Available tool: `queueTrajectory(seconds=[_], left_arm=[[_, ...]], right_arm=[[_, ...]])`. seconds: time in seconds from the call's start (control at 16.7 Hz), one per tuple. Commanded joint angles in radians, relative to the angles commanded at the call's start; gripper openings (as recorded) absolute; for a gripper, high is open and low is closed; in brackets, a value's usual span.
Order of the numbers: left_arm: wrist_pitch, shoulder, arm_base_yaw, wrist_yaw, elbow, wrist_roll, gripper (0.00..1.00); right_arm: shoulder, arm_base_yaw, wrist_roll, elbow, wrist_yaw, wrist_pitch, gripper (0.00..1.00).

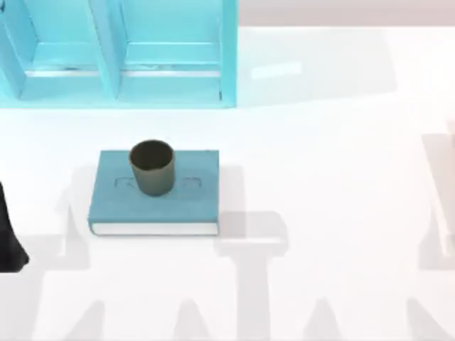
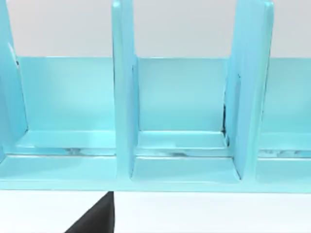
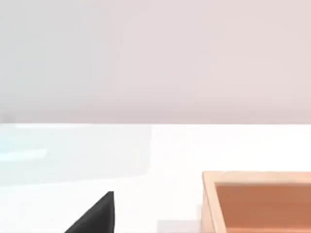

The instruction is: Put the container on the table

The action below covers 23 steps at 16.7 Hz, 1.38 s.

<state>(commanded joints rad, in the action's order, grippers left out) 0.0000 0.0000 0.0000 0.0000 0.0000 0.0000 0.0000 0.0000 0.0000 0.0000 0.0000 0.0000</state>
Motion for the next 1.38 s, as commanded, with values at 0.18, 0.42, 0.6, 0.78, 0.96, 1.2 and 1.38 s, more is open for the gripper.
queueTrajectory(seconds=[0.18,0.42,0.6,0.78,0.96,1.2,1.38], left_arm=[[0.000,0.000,0.000,0.000,0.000,0.000,1.00],[0.000,0.000,0.000,0.000,0.000,0.000,1.00],[0.000,0.000,0.000,0.000,0.000,0.000,1.00],[0.000,0.000,0.000,0.000,0.000,0.000,1.00],[0.000,0.000,0.000,0.000,0.000,0.000,1.00],[0.000,0.000,0.000,0.000,0.000,0.000,1.00],[0.000,0.000,0.000,0.000,0.000,0.000,1.00]], right_arm=[[0.008,0.003,0.002,0.006,0.001,-0.005,1.00],[0.136,0.049,0.038,0.110,0.014,-0.090,1.00],[0.320,0.113,0.093,0.266,0.036,-0.211,1.00],[0.560,0.196,0.165,0.480,0.067,-0.367,1.00],[0.838,0.293,0.253,0.740,0.102,-0.546,1.00],[1.242,0.435,0.384,1.134,0.151,-0.802,1.00],[1.546,0.543,0.488,1.452,0.186,-0.992,1.00]])
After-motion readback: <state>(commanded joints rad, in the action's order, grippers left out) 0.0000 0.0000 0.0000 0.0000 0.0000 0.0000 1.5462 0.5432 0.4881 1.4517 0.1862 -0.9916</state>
